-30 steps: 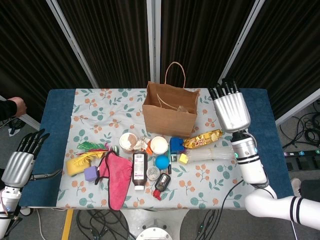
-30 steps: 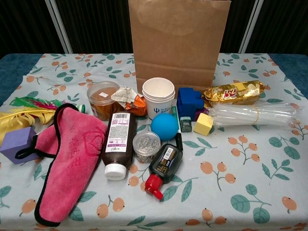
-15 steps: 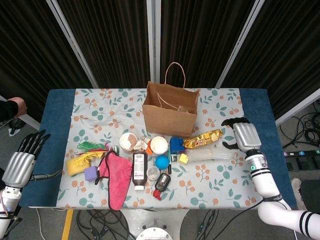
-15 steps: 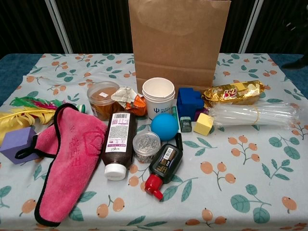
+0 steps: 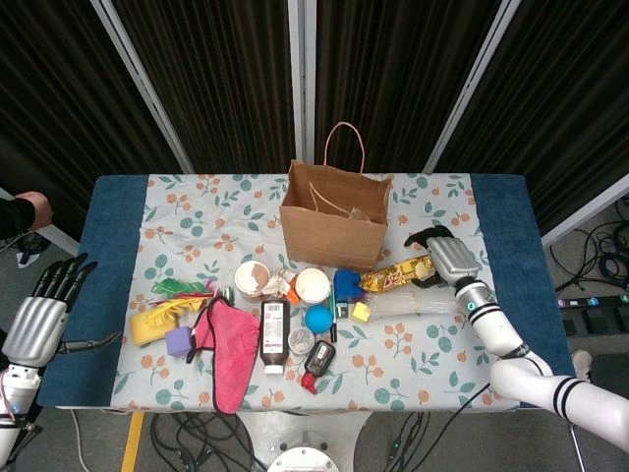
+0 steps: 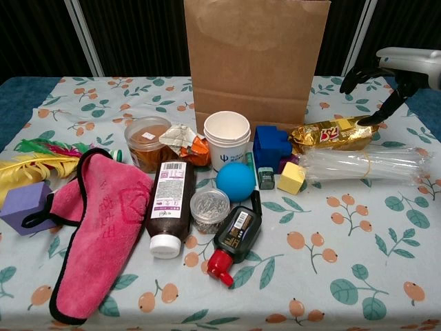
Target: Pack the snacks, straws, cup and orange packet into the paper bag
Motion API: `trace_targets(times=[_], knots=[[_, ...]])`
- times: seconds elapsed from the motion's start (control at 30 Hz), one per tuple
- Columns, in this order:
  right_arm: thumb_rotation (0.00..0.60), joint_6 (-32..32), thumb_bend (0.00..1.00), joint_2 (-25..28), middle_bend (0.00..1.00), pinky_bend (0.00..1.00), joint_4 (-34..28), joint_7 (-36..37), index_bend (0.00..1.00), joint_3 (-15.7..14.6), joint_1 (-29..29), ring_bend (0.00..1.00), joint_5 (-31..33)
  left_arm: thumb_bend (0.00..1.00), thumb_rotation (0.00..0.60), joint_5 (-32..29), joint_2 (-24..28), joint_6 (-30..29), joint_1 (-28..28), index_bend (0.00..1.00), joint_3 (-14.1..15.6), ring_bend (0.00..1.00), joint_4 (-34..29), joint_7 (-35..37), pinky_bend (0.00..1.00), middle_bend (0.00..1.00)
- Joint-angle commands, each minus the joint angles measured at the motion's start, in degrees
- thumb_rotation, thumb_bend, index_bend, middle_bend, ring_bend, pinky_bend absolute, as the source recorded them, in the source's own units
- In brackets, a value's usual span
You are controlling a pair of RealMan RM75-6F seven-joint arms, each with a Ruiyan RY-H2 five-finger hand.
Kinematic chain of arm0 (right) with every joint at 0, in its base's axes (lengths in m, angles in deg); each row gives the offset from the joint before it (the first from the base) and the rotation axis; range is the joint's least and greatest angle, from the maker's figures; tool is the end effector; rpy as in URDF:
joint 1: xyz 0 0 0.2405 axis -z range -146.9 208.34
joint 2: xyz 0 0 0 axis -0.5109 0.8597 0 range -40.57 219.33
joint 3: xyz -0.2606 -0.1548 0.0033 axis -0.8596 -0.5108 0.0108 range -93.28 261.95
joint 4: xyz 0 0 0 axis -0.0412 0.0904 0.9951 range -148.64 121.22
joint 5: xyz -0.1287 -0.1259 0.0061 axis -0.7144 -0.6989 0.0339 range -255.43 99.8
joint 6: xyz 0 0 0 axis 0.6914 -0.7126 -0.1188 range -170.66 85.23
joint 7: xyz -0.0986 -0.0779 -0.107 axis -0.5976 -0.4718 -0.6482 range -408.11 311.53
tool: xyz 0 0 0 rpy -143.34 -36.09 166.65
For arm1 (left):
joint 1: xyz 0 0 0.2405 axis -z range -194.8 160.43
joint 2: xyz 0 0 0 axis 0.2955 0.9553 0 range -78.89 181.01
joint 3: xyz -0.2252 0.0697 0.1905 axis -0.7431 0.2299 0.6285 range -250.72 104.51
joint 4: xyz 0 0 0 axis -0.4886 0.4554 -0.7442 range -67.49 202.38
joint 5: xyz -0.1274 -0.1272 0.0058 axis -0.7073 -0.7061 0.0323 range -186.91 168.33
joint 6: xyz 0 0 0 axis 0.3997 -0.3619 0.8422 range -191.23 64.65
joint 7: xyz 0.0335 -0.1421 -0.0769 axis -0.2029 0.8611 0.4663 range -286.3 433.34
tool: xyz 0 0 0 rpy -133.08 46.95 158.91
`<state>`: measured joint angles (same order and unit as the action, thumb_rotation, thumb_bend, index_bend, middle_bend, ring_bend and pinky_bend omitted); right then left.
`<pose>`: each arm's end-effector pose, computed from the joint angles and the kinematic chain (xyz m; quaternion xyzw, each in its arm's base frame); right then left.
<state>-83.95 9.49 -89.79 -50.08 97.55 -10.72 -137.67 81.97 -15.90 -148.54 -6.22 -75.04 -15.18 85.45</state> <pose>-0.2468 -0.4261 0.0666 0.6803 -0.4905 0.3323 0.4315 -0.3324 0.2385 0.1954 -0.6246 -0.3682 -0.4511 0.5203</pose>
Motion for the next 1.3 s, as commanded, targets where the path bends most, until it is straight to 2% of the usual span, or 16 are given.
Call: trace_targets(times=[0.03, 0.67, 0.8, 0.9, 1.1, 1.3], knots=[[0.600, 0.7, 0.07, -1.2, 0.22, 0.06, 1.3, -1.9, 0.28, -0.6, -1.1, 0.11, 0.9, 0.00, 0.225, -0.1, 0.1, 0.1, 0.0, 0.06, -0.1, 0.03, 0.0, 0.0, 0.07, 0.04], [0.600, 3.4, 0.08, -6.9, 0.22, 0.06, 7.0, -10.7, 0.28, -4.1, -5.1, 0.11, 6.8, 0.00, 0.225, -1.1, -0.5, 0.7, 0.1, 0.06, -0.3, 0.03, 1.9, 1.6, 0.07, 0.04], [0.600, 2.7, 0.12, -9.0, 0.24, 0.06, 9.3, -12.4, 0.28, -4.2, -5.7, 0.12, 8.6, 0.00, 0.225, -1.3, -0.6, 0.9, 0.1, 0.06, -0.3, 0.03, 2.2, 2.0, 0.07, 0.04], [0.600, 1.8, 0.17, -10.7, 0.29, 0.12, 10.7, -13.9, 0.33, -4.2, -6.0, 0.17, 10.2, 0.00, 0.225, -1.4, -0.4, 1.0, 0.0, 0.06, 0.0, 0.03, 2.3, 2.3, 0.07, 0.04], [0.600, 0.5, 0.25, -11.8, 0.45, 0.25, 11.2, -15.2, 0.54, -3.9, -6.2, 0.29, 11.1, 0.00, 0.220, -1.7, -0.3, 0.9, -0.2, 0.06, -0.2, 0.03, 2.2, 2.7, 0.07, 0.04], [0.600, -3.3, 0.29, -9.4, 0.50, 0.32, 7.5, -13.5, 0.61, -3.2, -4.7, 0.35, 7.6, 0.00, 0.221, -1.4, -0.2, 0.8, 0.0, 0.06, -0.3, 0.03, 1.5, 2.6, 0.07, 0.04]])
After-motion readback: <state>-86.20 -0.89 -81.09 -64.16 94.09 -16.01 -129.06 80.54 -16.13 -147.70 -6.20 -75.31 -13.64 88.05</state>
